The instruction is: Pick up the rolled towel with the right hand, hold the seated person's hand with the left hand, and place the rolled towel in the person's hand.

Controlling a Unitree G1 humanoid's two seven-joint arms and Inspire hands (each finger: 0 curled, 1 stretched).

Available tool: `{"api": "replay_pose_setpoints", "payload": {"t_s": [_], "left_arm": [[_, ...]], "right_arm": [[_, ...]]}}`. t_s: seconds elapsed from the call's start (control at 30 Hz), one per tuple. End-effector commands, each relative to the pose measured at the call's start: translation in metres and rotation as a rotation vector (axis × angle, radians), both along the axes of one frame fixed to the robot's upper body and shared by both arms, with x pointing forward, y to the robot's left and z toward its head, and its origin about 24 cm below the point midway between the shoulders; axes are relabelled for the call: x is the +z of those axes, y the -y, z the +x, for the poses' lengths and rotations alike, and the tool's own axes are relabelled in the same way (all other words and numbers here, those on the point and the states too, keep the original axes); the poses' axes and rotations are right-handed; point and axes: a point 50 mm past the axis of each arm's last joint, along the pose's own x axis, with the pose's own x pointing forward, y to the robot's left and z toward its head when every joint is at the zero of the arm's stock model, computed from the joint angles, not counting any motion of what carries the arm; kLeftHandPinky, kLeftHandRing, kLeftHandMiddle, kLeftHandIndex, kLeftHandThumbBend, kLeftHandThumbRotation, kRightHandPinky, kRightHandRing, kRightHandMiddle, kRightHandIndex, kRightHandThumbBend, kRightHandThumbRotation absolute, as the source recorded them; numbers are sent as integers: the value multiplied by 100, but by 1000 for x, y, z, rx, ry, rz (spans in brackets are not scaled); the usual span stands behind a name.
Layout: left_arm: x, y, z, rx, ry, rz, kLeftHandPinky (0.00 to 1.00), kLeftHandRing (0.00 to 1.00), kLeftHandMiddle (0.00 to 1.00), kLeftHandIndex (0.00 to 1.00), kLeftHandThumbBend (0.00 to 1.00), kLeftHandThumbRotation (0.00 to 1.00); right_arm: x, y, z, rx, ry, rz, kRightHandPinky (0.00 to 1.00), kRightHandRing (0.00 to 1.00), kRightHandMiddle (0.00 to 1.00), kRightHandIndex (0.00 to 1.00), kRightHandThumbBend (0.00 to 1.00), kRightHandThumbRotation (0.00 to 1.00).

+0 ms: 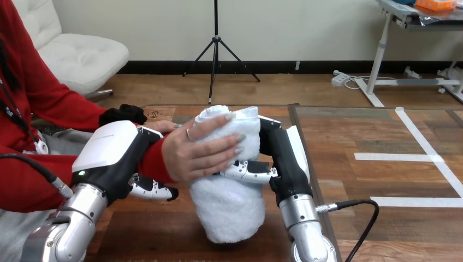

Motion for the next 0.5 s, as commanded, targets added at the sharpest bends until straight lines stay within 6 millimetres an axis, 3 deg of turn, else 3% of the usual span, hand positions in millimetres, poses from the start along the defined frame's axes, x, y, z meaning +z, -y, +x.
{"api": "replay_pose_setpoints", "payload": {"t_s": [0.0,0.47], "left_arm": [[30,24,9,-115,152,-20,36,38,43,45,91,0],[30,23,8,-127,155,-25,42,45,49,50,92,0]], "right_arm": [[96,-24,16,61,386,170,24,29,40,44,82,0],[93,-23,18,51,371,154,25,30,40,44,82,0]]}}
